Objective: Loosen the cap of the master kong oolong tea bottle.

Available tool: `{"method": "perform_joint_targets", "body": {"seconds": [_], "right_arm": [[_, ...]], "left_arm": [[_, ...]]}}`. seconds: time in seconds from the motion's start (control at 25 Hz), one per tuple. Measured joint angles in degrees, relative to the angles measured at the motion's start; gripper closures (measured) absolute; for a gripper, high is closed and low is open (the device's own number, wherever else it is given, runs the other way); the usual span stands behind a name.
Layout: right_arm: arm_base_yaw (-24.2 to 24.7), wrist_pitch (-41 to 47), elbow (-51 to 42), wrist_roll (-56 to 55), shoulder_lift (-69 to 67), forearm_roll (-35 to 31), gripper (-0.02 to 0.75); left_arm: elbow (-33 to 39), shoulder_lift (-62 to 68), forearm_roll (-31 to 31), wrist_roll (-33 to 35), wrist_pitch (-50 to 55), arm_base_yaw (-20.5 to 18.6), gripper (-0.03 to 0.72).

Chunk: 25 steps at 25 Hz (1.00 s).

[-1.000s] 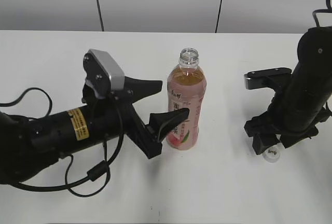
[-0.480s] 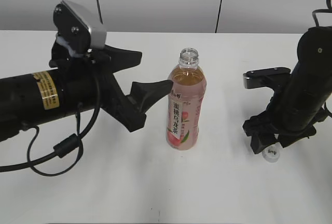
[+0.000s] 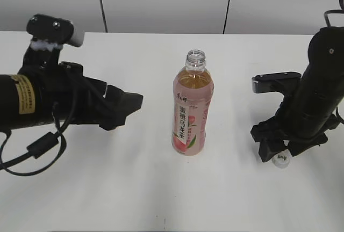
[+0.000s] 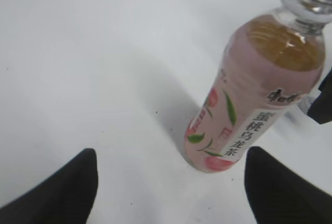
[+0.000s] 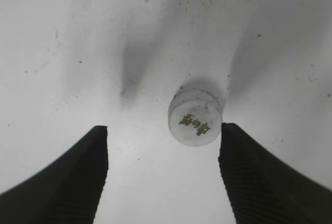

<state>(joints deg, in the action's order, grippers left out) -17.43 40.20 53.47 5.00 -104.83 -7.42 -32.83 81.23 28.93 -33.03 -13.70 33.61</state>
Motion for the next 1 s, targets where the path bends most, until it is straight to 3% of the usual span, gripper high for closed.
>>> {"method": "perform_joint_targets", "body": {"seconds": [0.2,0.44,0.52,0.76,1.0], "right_arm": [[0.00,0.72,0.00,0.00,1.40,-0.80,0.233],[0.00,2.54,0.00,1.42,4.59,-1.01,0.233],[0.00,3.21,0.00,2.04,5.07,-1.01,0.233],[0.00,3.60,0.00,3.49,5.16,-1.01,0.233],[0.00,5.39,0.00,4.46,5.54,-1.02,0.233]], "left_arm": [[-2.23,-1.21,1.13,-4.13,6.98,-4.03,0.195],[-5.65,-2.57,3.34,-4.10,19.26,-4.28,0.209],[-6.66,-3.18,1.67,-0.56,24.29,-4.28,0.211],[-12.81,-3.46,-9.71,17.12,40.52,-4.40,0.217],[-15.01,-4.87,-28.93,27.53,41.24,-8.17,0.219]]}}
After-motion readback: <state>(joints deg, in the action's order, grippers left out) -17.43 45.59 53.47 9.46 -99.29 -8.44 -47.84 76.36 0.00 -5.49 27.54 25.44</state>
